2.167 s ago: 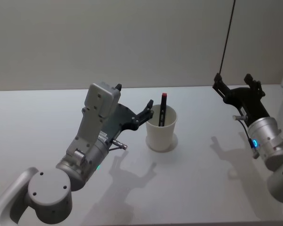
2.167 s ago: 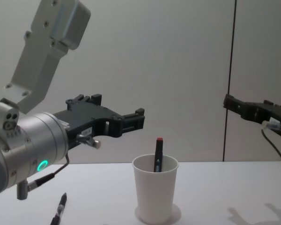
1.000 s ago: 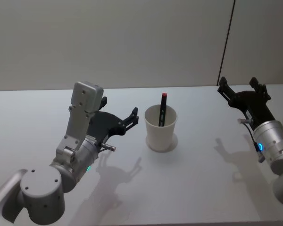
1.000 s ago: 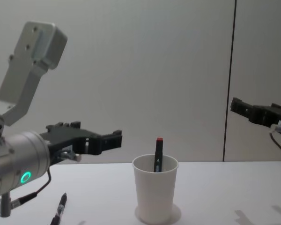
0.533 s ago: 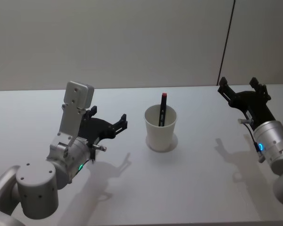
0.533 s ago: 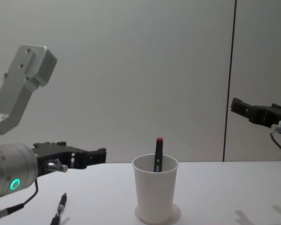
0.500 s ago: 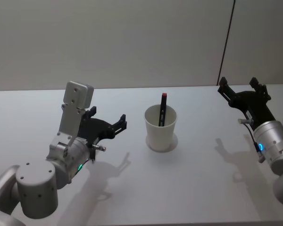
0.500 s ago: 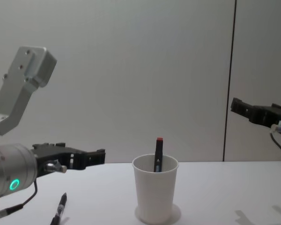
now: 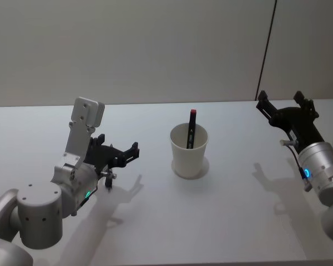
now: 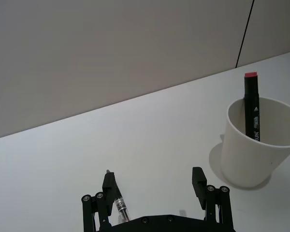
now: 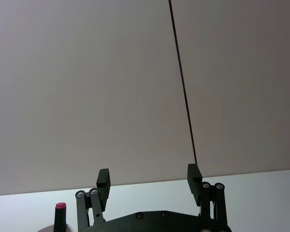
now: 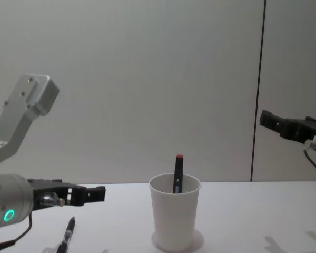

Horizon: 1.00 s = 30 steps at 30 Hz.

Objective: Place the pen into the pen holder.

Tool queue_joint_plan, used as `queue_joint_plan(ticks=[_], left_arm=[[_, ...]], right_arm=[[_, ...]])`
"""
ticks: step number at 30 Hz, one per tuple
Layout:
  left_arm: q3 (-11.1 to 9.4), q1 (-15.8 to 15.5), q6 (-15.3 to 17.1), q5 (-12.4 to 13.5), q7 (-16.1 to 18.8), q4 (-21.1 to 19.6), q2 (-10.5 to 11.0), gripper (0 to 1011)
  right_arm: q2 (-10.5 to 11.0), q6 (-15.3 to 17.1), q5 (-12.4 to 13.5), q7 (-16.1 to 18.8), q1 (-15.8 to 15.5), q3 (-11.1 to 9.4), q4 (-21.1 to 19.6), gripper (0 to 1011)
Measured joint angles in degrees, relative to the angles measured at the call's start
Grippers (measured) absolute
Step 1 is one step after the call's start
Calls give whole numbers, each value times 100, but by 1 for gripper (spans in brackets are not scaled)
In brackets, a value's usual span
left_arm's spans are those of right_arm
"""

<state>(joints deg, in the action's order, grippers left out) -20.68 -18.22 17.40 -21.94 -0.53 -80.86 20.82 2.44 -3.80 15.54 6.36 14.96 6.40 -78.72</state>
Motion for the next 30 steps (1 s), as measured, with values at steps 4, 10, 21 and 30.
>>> queue_joint_plan(ticks=[4,10,21,30], left_arm=[[21,-75,53,18,-54,166,-30,1004],[50,-190,125,43,-152,427,-77,1004],[88,-414,210,87,-334,961,-174,1004],[98,-590,255,173,-463,1335,-249,1004]], right_arm=[[0,0,0,0,0,1,0,1001],[-1,0,0,0,0,0,0,1001],[0,0,0,0,0,1,1,1001],[0,0,0,0,0,1,1,1001]])
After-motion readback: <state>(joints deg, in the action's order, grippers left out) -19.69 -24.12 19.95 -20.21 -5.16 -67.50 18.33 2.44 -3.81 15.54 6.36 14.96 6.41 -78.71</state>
